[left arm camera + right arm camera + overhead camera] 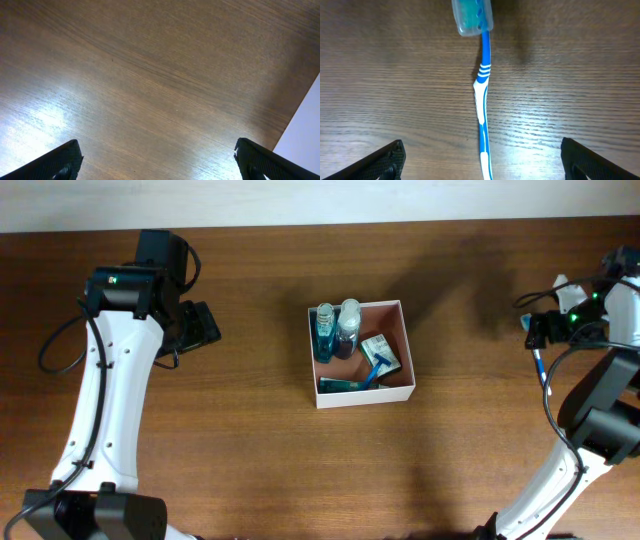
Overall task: Pack container
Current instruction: 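Lower the right gripper and grasp the blue-white toothbrush handle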
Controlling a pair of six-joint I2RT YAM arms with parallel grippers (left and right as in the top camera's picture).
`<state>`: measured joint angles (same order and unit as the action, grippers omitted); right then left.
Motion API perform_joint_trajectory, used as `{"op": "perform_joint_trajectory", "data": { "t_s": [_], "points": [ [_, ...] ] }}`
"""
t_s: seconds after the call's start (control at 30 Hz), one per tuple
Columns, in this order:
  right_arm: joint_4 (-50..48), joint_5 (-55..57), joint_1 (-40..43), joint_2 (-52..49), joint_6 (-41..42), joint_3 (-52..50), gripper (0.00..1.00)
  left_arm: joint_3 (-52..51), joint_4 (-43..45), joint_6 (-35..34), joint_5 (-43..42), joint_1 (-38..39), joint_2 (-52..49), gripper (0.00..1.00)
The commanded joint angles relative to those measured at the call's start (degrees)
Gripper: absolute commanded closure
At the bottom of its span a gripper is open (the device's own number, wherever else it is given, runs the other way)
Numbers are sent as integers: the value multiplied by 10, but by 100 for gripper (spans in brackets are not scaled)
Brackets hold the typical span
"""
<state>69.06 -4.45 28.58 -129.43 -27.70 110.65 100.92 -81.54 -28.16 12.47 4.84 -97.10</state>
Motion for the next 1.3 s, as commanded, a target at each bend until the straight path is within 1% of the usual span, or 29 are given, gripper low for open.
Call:
{"op": "perform_joint_trajectory", "data": {
  "t_s": [0.0,0.47,0.7,1.03,1.1,1.27],
  "points": [
    [4,13,0,-14,-8,-2,5,-2,1,-5,4,-1,-4,1],
    [3,35,4,-22,-8,-19,5,-2,1,-5,4,-1,-4,1],
    [-22,39,4,-22,-8,-59,5,-2,1,-5,4,-1,-4,1],
    [-32,39,4,-22,-21,-73,5,-2,1,-5,4,-1,-4,1],
    [-42,42,4,-22,-24,-80,2,-2,1,-5,4,-1,-4,1],
    [-64,52,4,-22,-26,-87,2,-2,1,-5,4,-1,-4,1]
  ]
}}
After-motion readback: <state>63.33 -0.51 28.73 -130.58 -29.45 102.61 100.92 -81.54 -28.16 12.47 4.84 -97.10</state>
